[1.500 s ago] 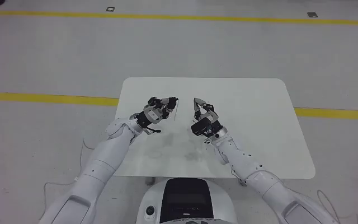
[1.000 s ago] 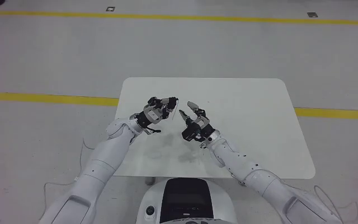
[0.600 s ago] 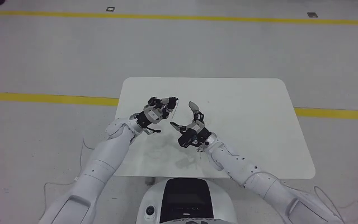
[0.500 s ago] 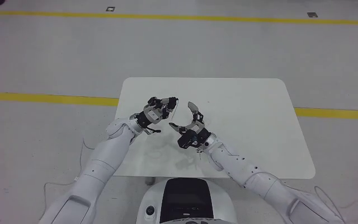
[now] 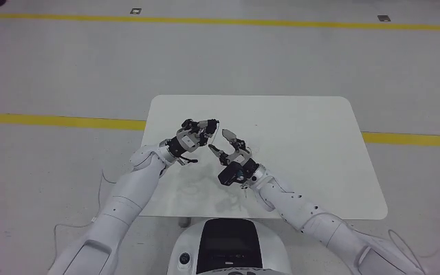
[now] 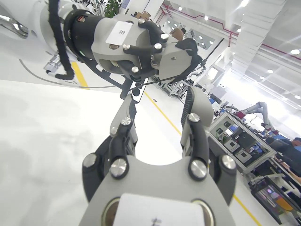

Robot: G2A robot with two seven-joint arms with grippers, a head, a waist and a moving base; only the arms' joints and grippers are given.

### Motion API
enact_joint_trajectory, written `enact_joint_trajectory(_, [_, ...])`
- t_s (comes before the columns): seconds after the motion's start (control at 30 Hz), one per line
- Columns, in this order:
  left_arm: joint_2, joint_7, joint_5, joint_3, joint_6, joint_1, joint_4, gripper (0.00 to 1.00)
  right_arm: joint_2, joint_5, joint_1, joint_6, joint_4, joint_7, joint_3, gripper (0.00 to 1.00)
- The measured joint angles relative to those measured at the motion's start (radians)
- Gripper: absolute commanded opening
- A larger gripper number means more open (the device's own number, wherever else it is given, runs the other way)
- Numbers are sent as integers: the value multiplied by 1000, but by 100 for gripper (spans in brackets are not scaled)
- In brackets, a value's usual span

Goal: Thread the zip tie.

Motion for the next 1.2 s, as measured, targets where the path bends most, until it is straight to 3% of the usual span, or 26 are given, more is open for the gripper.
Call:
enact_joint_trajectory(0.3, [0,0,0,0,0,0,0,0,1,0,-15,0,-9,-11,33,22])
enact_joint_trajectory(0.5, [0,0,0,0,0,0,0,0,1,0,-14,0,-6,-7,36,0])
enact_joint_trajectory(1.1, [0,0,0,0,0,0,0,0,20,0,-49,0,3,-18,147,0])
enact_joint_trajectory(1.13, [0,0,0,0,0,0,0,0,23,0,-56,0,-3,-22,158,10])
enact_joint_trajectory(1.2, [0,0,0,0,0,0,0,0,27,0,-66,0,-11,-36,170,100])
